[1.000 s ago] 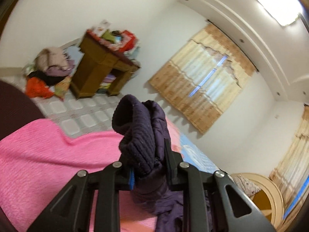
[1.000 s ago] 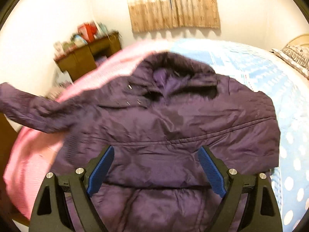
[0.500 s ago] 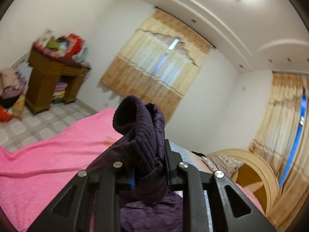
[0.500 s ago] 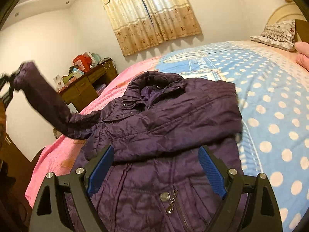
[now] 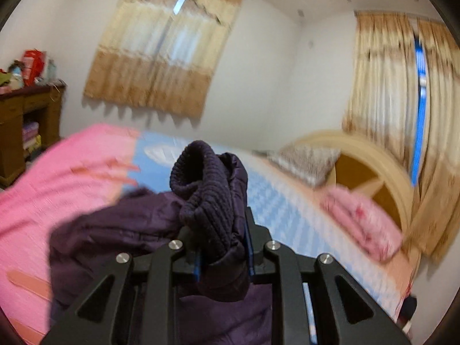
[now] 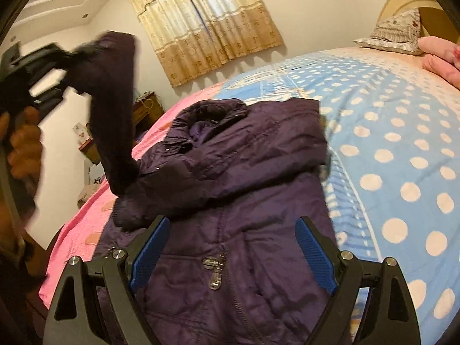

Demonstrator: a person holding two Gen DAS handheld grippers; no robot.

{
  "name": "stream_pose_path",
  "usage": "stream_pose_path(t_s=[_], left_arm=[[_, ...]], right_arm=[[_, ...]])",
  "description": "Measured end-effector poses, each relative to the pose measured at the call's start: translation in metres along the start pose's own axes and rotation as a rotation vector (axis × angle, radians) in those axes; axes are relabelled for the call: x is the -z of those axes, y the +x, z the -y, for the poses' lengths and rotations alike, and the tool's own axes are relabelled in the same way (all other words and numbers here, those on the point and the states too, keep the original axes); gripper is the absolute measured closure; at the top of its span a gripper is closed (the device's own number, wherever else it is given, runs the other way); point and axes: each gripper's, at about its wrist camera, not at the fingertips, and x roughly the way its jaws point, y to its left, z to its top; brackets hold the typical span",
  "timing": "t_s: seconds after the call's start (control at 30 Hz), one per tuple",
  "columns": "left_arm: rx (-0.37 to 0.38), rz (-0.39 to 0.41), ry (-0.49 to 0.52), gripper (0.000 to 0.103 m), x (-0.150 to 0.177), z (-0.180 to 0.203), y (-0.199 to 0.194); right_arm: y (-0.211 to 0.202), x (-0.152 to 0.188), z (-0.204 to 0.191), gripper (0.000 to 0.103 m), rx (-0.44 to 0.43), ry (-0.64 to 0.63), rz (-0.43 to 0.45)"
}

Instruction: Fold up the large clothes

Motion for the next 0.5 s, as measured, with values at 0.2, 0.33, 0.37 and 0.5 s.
stream_pose_path(t_s=[0.2, 0.33, 0.37, 0.5], left_arm=[[-0.073, -0.159, 0.128, 0.074, 0.052, 0.027, 0.046], [-0.092, -0.180, 0.228, 0.048, 0.059, 0.050, 0.040], [-0.097, -0.156, 0.279, 0.035, 0.059, 0.053, 0.026], [-0.147, -0.120, 0.408, 0.016, 0.062, 0.053, -0.008]], right_arm=[[0.008, 0.017, 0.027, 0.014, -0.007, 0.071, -0.003], [0.011, 0.024, 0.034, 0.014, -0.047, 0.089, 0.005], [0.010, 0.025, 0.034, 0.014, -0.053, 0.089, 0.014], [0.014, 0.027, 0.038, 0.014, -0.082, 0.102, 0.005]])
